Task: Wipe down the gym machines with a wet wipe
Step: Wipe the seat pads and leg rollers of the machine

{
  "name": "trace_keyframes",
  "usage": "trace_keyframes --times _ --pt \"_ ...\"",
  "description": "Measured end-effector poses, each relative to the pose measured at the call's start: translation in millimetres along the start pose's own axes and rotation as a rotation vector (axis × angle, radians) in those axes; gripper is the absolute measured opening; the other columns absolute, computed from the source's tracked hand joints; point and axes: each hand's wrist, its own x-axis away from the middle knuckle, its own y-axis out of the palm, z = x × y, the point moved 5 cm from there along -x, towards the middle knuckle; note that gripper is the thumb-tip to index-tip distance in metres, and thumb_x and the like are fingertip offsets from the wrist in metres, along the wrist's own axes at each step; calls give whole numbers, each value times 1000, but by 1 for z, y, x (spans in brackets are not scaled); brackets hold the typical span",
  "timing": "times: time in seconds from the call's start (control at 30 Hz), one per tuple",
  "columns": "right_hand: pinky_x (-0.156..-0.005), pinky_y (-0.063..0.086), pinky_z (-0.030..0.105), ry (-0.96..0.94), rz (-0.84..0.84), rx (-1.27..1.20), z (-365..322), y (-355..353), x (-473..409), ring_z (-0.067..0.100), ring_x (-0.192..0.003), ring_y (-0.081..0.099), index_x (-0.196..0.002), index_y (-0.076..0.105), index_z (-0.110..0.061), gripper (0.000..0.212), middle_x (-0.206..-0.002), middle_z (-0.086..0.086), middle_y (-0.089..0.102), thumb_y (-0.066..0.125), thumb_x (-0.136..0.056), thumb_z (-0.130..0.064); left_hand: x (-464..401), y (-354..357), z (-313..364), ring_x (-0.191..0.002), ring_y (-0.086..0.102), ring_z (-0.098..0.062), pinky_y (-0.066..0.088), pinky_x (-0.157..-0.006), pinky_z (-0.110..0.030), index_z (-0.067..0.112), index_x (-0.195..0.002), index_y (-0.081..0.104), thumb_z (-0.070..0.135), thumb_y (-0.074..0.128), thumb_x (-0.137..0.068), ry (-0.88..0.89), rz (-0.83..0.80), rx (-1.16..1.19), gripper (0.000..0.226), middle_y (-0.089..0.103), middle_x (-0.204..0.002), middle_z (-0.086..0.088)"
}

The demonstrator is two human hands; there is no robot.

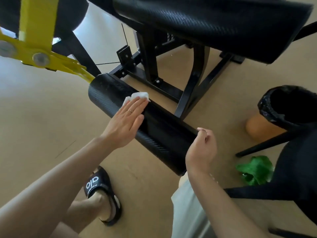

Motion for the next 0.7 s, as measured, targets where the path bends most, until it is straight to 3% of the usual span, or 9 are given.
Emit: trace_keyframes --times 0.07,0.17,0.27,0.43,0.6,0.7 --pt "-85 48 26 5 24 -17 0 -1 0 4 -96 60 -107 65 -23 22 -104 -11 64 44 -101 -24 -12 -6 -17 -154 13 -7 11 -127 -42 19 -159 29 40 14 -110 41 12 -66 56 29 -165 1" --pt "-88 50 29 2 59 -25 4 -3 0 6 -97 61 -106 69 -20 25 -103 -8 67 45 -98 -23 -37 -24 -57 -149 30 -15 16 -126 -43 17 -150 44 33 19 -109 -39 94 -67 51 45 -155 -3" --pt "-94 53 34 0 87 -35 5 -4 0 5 -99 62 -104 71 -23 29 -104 -10 69 43 -96 -23 -54 -38 -99 -147 34 -18 11 -126 -33 14 -146 50 26 23 -109 -140 148 -87 47 48 -153 -5" --pt "-97 53 38 2 114 -47 6 -3 1 4 -99 63 -102 72 -25 29 -103 -13 70 44 -96 -20 -62 -41 -128 -147 32 -20 14 -125 -35 14 -145 51 32 17 -106 -332 201 -35 56 46 -155 -5" --pt "-98 54 45 30 110 -53 8 -1 2 7 -102 64 -98 72 -30 27 -102 -13 70 45 -94 -27 -49 -16 -43 -148 33 -15 20 -125 -43 15 -151 46 44 11 -106 5 23 -40 63 46 -156 -3" --pt "-97 53 44 28 113 -69 7 -2 1 7 -99 64 -97 73 -27 27 -99 -12 71 46 -95 -22 -47 -18 -38 -149 30 -10 17 -126 -38 19 -153 42 41 13 -108 118 -10 -87 58 43 -157 2"
